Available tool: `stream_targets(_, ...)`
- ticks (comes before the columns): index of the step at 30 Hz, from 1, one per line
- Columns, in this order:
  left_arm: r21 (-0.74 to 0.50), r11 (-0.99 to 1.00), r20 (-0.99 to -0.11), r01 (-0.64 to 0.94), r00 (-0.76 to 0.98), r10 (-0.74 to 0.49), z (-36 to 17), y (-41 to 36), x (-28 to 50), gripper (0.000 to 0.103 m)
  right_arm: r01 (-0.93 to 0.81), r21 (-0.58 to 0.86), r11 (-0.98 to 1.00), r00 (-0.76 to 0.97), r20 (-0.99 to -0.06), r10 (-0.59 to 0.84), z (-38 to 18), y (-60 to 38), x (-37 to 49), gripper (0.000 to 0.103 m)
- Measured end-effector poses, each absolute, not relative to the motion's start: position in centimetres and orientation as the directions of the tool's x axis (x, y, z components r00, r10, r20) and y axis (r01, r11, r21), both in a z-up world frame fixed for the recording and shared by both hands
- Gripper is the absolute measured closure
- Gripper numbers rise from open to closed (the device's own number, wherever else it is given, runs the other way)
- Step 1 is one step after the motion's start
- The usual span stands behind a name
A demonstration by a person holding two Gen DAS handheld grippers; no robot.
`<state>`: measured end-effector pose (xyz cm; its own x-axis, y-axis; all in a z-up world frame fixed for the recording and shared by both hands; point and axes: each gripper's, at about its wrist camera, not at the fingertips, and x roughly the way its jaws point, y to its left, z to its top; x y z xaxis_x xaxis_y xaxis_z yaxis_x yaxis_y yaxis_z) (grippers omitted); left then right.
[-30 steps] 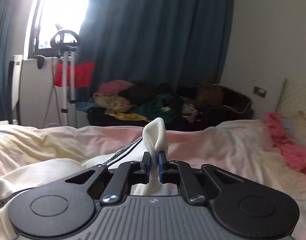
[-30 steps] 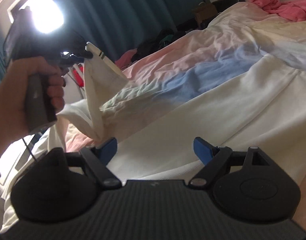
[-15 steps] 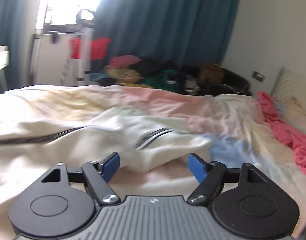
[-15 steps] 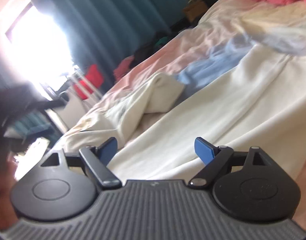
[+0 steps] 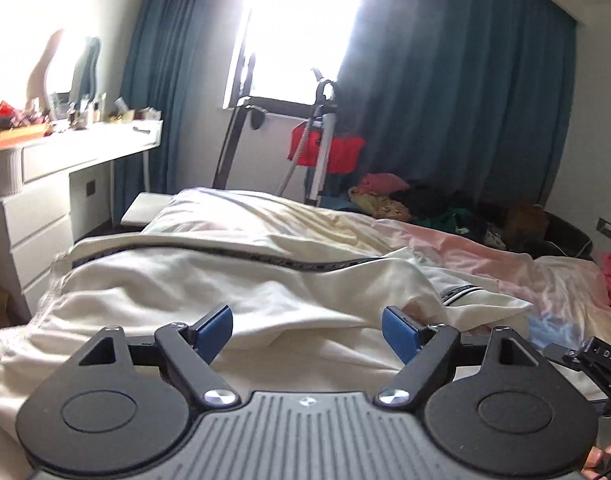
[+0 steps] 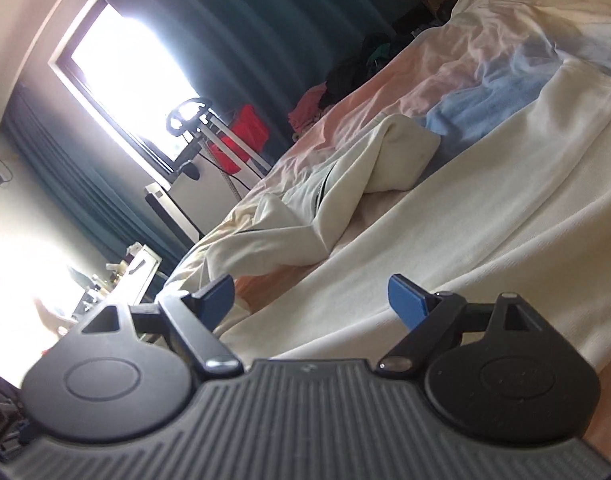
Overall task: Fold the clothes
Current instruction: 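Open the left tool and lay the lifted fabric down, then grasp a ribbed cuff with the right tool and lift it over the leg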
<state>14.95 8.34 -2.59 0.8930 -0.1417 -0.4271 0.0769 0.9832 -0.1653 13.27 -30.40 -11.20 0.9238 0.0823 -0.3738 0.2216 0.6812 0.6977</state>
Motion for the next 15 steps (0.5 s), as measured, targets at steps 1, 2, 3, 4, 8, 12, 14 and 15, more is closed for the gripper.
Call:
stream_targets(1,-0.15,0.986,-0.43,0.071,0.893,-0.129,-2.9,8.9,14.6,0.02,0.223,0.712,0.666,0.918,-0.384,0.103,-11.1,-30.3,13.3,0.016)
stream_targets(2,-0.123,0.99,-0.432,0.066,0.895,-0.113,-3.2,9.2,14.4,0.019,0.222,0.73,0.646,0.908,-0.396,0.137,-11.2,-30.4,13.9,0.016)
stream_targets(3,-0.117,0.992,-0.445,0.054,0.89,-0.101,-3.4,9.5,14.4,0.019,0.22,0.75,0.624,0.896,-0.408,0.174,-11.4,-30.5,14.6,0.016)
stream_targets(4,-0.125,0.991,-0.463,0.041,0.881,-0.095,-3.6,10.0,14.6,0.019,0.22,0.769,0.601,0.883,-0.419,0.212,-11.5,-30.6,15.3,0.016)
stream_targets(8,-0.228,0.973,-0.491,0.044,0.858,-0.154,-3.9,12.1,15.2,0.019,0.276,0.761,0.587,0.86,-0.469,0.204,-11.5,-32.1,20.4,0.016)
stream_targets(12,-0.264,0.962,-0.491,0.074,0.848,-0.2,-4.8,13.0,16.0,0.018,0.329,0.729,0.6,0.861,-0.492,0.126,-11.8,-33.4,27.2,0.017)
stream_targets(14,-0.278,0.958,-0.508,0.075,0.834,-0.213,-6.0,13.3,17.0,0.019,0.382,0.737,0.558,0.851,-0.516,0.098,-12.6,-34.1,30.6,0.016)
stream_targets(15,-0.29,0.954,-0.515,0.074,0.828,-0.221,-6.7,13.5,17.5,0.018,0.399,0.734,0.55,0.852,-0.518,0.073,-12.9,-34.4,32.2,0.017)
